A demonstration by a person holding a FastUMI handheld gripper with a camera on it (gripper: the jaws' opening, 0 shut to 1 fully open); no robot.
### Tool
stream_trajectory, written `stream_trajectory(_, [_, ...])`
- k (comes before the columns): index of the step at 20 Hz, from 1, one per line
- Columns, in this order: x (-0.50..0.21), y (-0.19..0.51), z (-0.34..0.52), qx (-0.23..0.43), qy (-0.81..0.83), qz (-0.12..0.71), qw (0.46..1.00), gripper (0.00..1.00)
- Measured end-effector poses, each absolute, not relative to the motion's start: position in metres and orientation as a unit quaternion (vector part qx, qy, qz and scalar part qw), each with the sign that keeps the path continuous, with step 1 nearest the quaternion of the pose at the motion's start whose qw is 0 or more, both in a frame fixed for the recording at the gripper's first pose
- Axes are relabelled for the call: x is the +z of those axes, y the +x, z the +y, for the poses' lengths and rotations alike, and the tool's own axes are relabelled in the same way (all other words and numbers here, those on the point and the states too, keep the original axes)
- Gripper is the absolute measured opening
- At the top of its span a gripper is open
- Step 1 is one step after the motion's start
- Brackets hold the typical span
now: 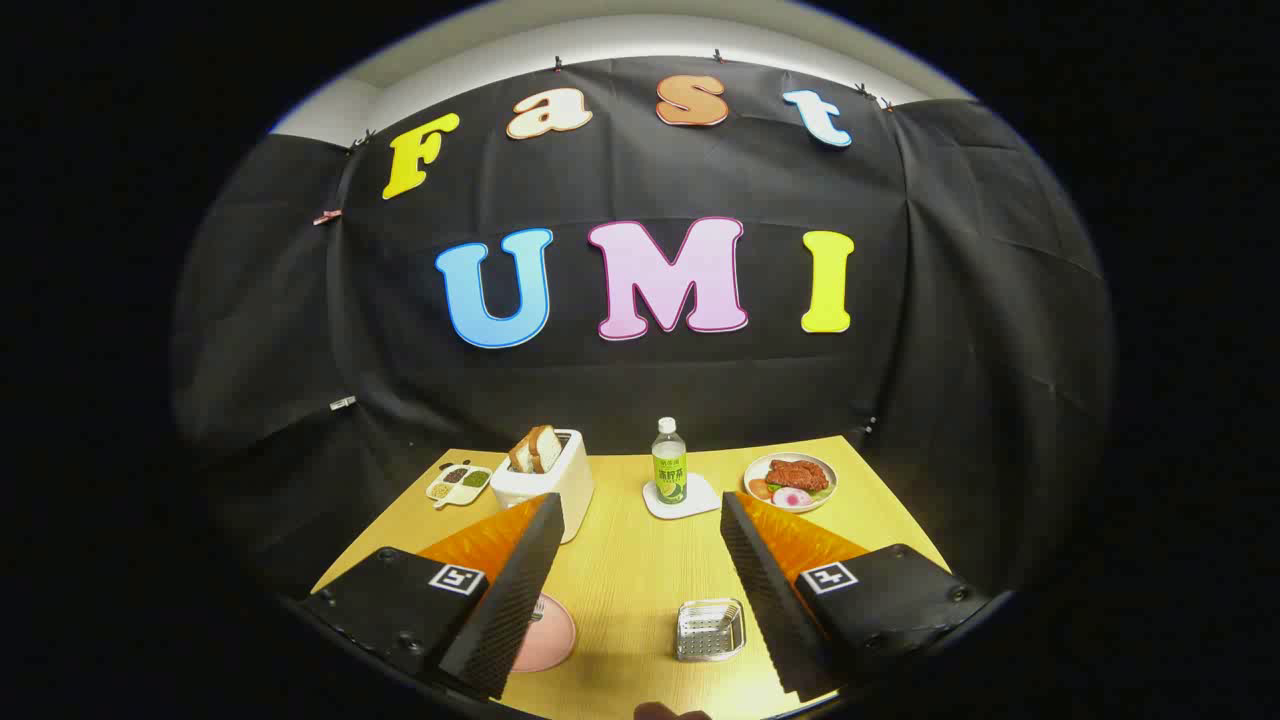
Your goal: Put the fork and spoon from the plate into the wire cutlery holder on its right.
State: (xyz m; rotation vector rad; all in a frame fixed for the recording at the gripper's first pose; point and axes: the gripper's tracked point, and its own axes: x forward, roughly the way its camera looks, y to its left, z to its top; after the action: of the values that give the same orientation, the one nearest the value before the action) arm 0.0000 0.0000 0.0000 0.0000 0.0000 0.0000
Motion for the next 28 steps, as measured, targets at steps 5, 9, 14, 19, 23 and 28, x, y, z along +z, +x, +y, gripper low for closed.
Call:
stream_trajectory(5, [0.005,0.0,0.003,-0.011,-0.011,-0.001,1.0,0.98])
stream_trajectory(9, [0.003,-0.002,0.003,-0.022,0.002,0.001,1.0,0.98])
stream_trajectory(14, [-0.008,-0.004,0.0,-0.037,-0.004,0.011,0.999,0.98])
stream_trajectory(19, [-0.022,-0.005,0.006,-0.037,0.001,0.028,0.999,0.98])
stream_trajectory(23, [-0.032,0.0,0.012,-0.038,-0.003,0.039,0.999,0.98])
stream_trajectory(28, [-0.052,0.013,0.025,-0.036,-0.011,0.059,0.998,0.98])
